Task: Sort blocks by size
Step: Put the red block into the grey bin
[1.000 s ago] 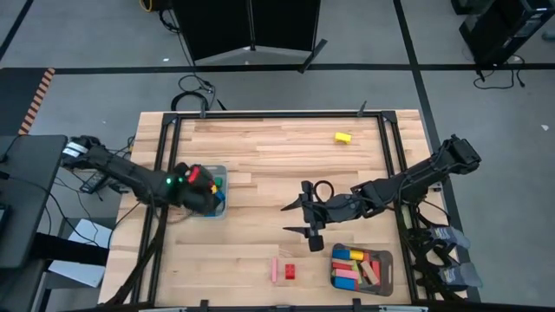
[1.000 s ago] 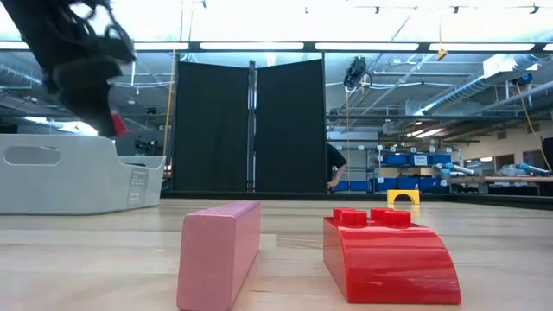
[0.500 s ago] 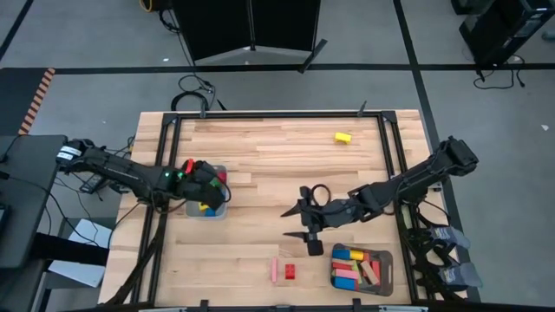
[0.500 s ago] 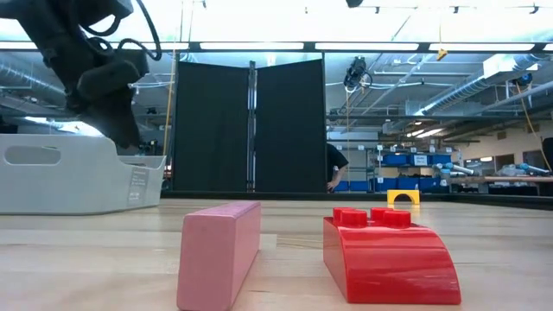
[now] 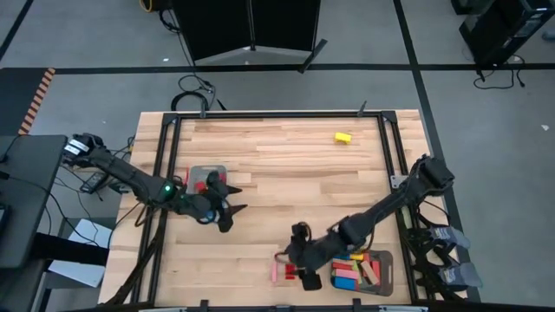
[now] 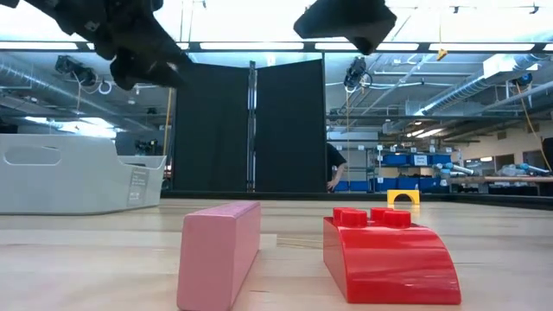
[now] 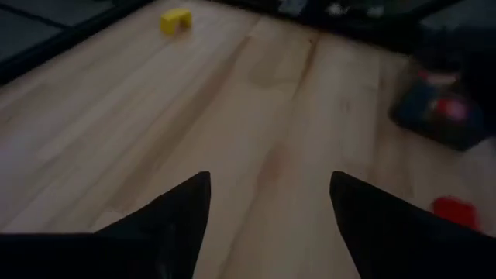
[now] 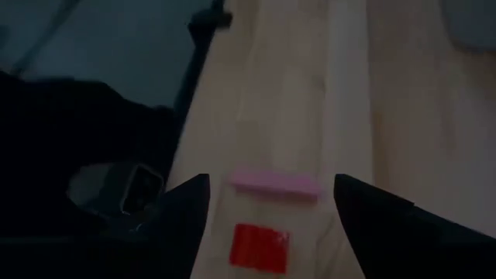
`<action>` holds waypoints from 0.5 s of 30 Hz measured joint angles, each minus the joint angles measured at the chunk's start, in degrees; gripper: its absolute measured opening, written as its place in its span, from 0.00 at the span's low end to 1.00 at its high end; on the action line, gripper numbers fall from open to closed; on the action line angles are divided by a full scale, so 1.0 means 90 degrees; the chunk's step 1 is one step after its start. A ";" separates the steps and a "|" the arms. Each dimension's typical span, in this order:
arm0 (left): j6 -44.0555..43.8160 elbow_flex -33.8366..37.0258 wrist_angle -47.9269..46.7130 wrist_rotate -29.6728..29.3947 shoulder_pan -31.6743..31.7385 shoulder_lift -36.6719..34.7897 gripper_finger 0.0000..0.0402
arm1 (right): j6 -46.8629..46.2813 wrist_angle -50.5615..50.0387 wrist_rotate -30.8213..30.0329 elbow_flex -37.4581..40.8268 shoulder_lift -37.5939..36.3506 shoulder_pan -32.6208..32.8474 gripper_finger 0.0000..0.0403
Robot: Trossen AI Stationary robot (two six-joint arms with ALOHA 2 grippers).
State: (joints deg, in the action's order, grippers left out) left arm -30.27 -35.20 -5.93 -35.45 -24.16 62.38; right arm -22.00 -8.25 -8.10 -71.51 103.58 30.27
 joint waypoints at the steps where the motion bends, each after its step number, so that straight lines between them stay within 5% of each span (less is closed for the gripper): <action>1: -0.0022 -0.0006 0.0142 -0.0077 -0.0079 0.0054 0.67 | -0.0084 -0.0249 -0.0077 -0.0203 0.0143 0.0071 0.72; 11: -0.0140 -0.0005 0.1364 -0.0883 -0.1059 0.0673 0.61 | -0.0969 -0.3585 -0.0495 -0.2917 0.1769 0.0424 0.79; 15: -0.0159 -0.0005 0.1693 -0.0952 -0.1293 0.0705 0.61 | -0.2529 -0.4839 -0.0763 -0.3773 0.2289 0.0427 0.79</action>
State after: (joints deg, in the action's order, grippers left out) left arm -31.70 -35.24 9.31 -44.01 -35.80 68.73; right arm -44.76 -51.80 -14.97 -105.46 124.18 34.11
